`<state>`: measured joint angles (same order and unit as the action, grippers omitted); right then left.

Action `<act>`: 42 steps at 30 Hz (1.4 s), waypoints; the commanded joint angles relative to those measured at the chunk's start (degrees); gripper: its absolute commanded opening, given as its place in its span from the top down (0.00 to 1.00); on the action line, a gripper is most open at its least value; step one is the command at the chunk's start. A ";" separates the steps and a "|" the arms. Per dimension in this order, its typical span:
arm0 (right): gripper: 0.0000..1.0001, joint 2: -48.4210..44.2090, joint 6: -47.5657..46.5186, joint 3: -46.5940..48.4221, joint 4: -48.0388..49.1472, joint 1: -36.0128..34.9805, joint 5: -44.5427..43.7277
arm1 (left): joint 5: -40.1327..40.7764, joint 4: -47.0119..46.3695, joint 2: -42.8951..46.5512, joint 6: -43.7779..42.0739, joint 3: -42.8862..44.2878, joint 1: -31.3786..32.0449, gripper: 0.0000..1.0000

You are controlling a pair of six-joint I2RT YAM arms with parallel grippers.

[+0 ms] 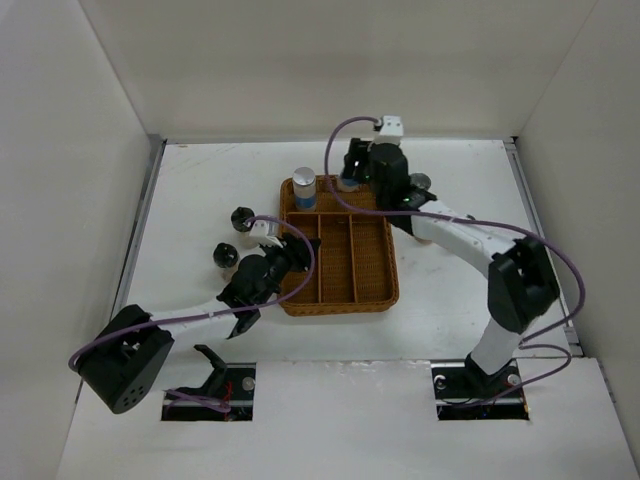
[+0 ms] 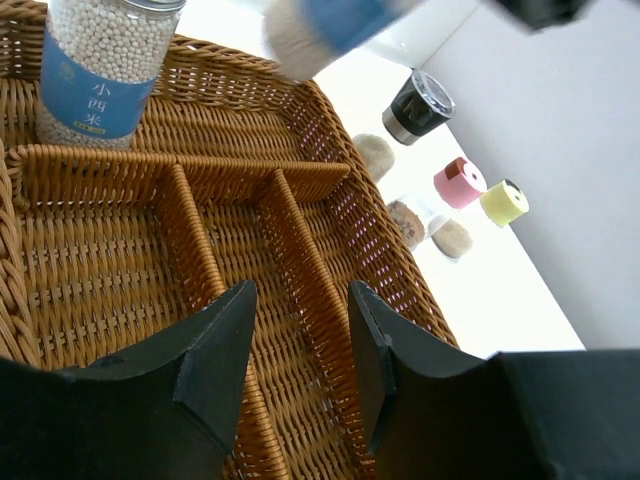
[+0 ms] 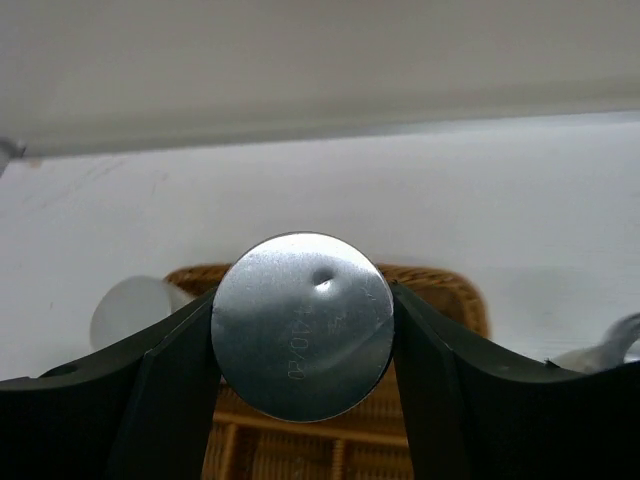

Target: Organize the condiment bottles

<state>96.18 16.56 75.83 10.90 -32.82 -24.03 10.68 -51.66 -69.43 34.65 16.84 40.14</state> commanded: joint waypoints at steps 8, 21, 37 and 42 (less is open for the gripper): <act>0.49 10.69 -1.09 10.04 5.01 -5.90 1.01 | -1.54 -5.12 1.05 1.64 -1.02 -0.90 0.60; 0.47 13.68 -1.35 7.05 5.72 -5.55 -1.19 | -3.21 -6.52 -1.94 2.70 -0.58 -1.25 0.59; 0.14 12.29 -0.30 5.12 6.59 -5.90 -0.84 | -3.38 -6.44 -2.12 2.88 -0.67 -2.48 0.56; 0.08 6.40 -0.21 1.96 8.26 -5.90 -0.67 | -2.07 -6.00 -1.50 1.65 -0.85 -2.48 0.55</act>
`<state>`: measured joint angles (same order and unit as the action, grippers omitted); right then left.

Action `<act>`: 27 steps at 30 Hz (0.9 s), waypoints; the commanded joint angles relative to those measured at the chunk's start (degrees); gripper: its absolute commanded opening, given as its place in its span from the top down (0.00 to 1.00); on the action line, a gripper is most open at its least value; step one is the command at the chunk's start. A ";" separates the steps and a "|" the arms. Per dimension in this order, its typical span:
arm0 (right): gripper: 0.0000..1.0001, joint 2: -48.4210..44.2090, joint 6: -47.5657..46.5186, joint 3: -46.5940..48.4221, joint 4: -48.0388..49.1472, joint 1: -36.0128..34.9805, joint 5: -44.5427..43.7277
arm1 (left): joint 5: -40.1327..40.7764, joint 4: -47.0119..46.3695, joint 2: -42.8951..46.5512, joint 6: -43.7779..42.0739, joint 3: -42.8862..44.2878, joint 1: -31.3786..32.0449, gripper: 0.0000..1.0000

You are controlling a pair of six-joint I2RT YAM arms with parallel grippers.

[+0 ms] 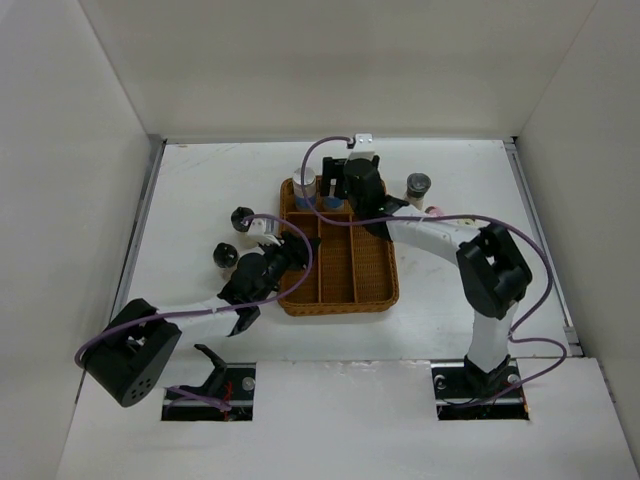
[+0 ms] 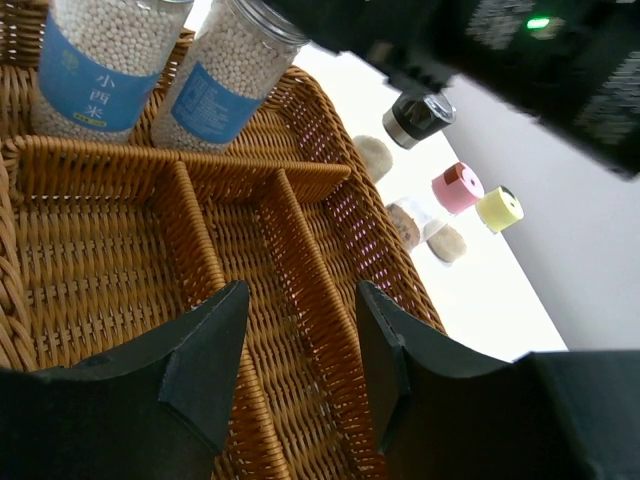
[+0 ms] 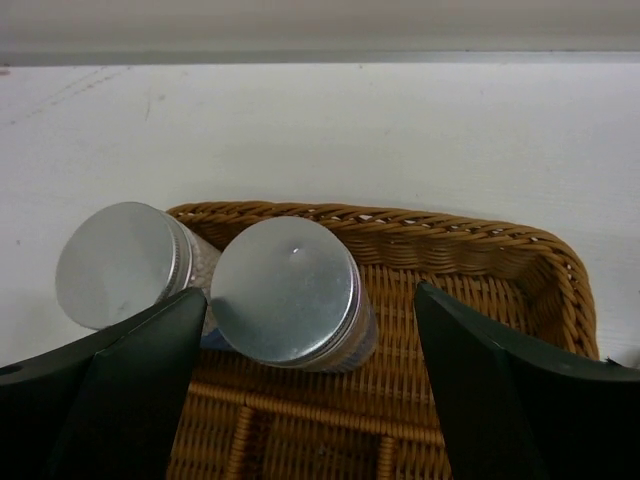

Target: Organize the condiment bottles

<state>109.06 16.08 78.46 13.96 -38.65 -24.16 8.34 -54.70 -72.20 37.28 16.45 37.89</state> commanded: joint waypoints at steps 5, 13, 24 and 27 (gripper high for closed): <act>0.07 -16.13 1.33 -8.12 7.83 -0.06 -0.71 | 0.97 -2.52 1.28 -2.38 -0.10 -0.14 0.53; 0.67 -33.19 6.06 -28.15 10.74 0.82 -0.45 | 7.11 9.83 12.24 -6.69 1.91 -1.63 0.51; 0.38 -43.84 12.31 -47.95 16.63 -3.40 1.48 | 36.82 62.13 27.11 -8.63 15.98 -3.83 0.17; 0.26 -44.19 11.79 -48.31 17.42 -3.66 1.75 | 37.98 67.69 26.51 -6.70 17.48 -6.29 0.14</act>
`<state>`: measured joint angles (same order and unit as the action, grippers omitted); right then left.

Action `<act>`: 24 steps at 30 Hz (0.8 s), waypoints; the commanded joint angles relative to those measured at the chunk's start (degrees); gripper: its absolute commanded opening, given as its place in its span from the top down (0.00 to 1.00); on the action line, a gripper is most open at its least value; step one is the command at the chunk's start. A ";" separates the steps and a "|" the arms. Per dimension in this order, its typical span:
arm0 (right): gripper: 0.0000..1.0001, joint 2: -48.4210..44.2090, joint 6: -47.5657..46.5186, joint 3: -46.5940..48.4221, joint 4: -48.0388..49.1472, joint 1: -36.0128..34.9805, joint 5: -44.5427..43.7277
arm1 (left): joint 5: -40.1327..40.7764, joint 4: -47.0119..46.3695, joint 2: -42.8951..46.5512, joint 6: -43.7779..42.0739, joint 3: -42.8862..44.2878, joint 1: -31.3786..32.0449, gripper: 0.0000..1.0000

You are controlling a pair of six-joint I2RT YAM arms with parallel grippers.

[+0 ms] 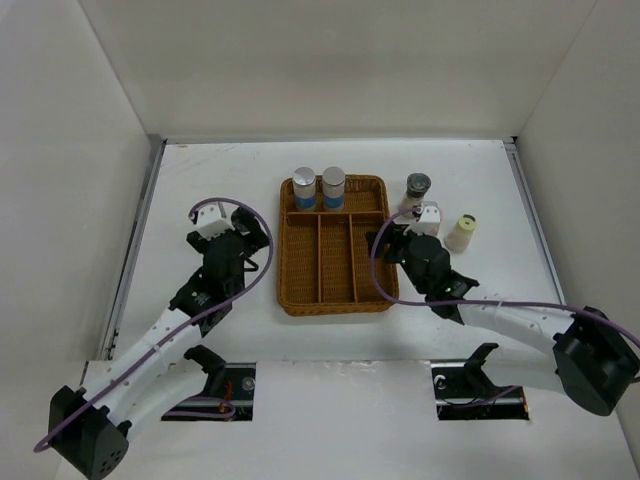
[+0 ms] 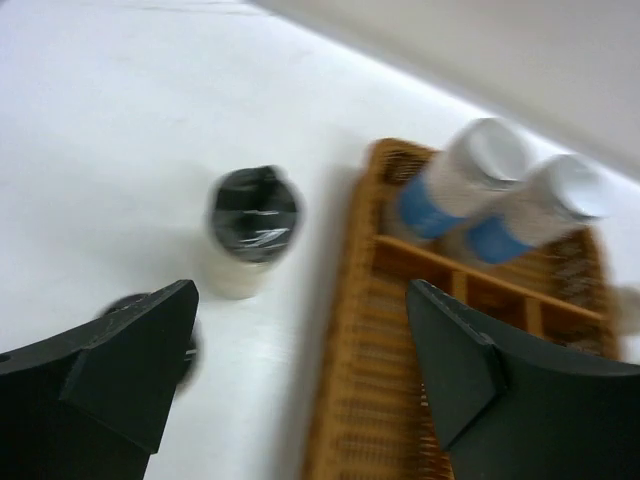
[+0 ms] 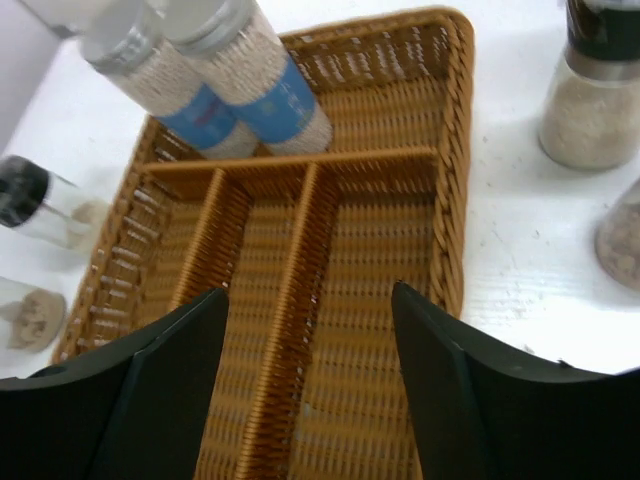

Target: Organize the condiment bottles

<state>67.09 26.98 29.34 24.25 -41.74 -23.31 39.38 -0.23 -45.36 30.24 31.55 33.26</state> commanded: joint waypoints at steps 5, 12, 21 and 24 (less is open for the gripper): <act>0.21 -1.61 0.70 0.19 7.57 -0.58 0.99 | 4.40 15.69 -3.67 3.42 3.34 -4.12 0.17; 0.16 0.85 0.70 0.98 7.65 -0.67 2.39 | 3.17 17.81 -4.55 6.41 1.76 -6.58 0.17; 0.15 0.50 0.44 1.24 6.86 -1.20 3.01 | 1.32 11.57 -10.27 5.80 0.27 -9.22 0.23; 0.15 -0.29 0.00 0.89 7.39 -1.20 2.74 | 0.62 9.64 -12.02 5.27 0.09 -9.74 0.25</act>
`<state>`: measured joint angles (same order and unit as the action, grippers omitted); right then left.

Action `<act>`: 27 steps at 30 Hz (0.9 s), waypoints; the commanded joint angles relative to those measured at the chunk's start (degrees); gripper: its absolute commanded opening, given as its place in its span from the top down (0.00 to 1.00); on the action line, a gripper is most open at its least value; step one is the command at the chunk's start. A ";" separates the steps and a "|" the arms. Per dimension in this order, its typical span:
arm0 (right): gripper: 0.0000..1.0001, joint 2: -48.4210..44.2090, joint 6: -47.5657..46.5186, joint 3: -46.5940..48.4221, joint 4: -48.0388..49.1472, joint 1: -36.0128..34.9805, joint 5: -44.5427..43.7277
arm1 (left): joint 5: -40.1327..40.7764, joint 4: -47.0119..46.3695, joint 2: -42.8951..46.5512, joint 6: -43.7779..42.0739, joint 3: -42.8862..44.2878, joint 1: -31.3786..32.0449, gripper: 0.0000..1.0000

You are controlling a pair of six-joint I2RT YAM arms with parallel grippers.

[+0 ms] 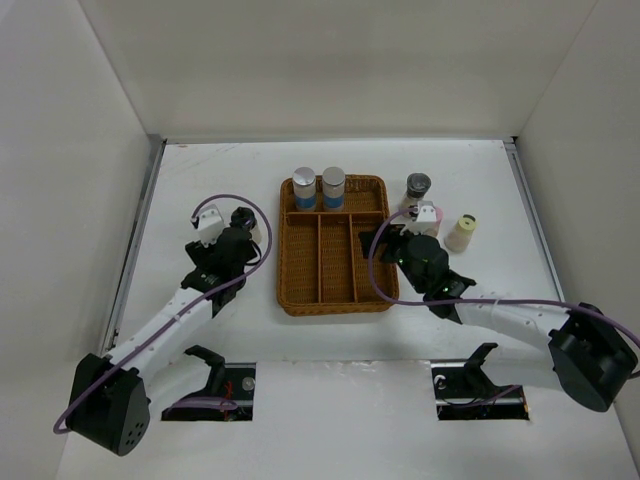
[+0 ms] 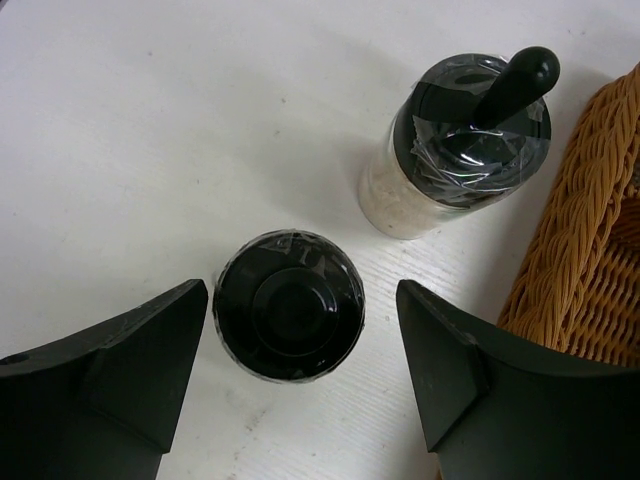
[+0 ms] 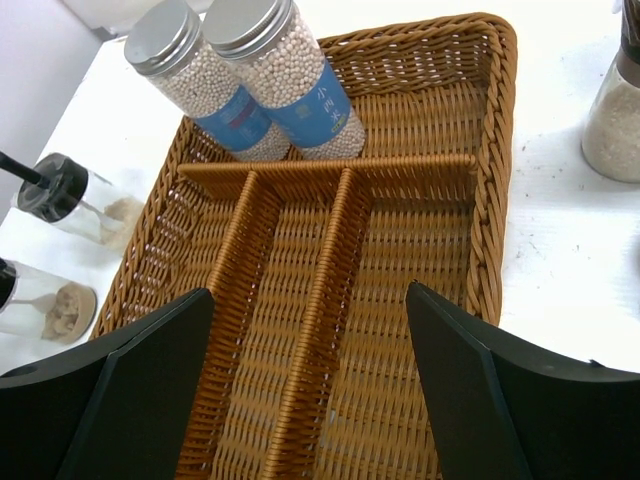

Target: Organize the condiment bottles

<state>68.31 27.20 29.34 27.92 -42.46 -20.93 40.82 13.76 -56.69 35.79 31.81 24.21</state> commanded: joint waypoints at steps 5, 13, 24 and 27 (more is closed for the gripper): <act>0.15 -2.39 -0.22 0.80 3.19 -0.48 0.28 | -1.00 -5.76 -2.38 -0.29 -0.87 -0.87 0.37; 0.12 -3.54 0.75 0.01 3.01 0.23 0.54 | -2.41 -5.76 -2.64 -0.28 -2.19 -1.66 0.48; 0.09 -3.28 1.54 -0.08 2.66 1.20 0.36 | -3.20 1.00 8.34 -4.50 9.30 2.45 0.66; 0.08 -3.19 1.71 -0.51 3.10 1.46 -0.86 | -3.37 1.09 7.48 -3.63 13.61 6.93 0.66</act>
<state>65.49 27.99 29.04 27.88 -41.52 -20.95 37.52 17.45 -50.13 32.91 39.05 28.08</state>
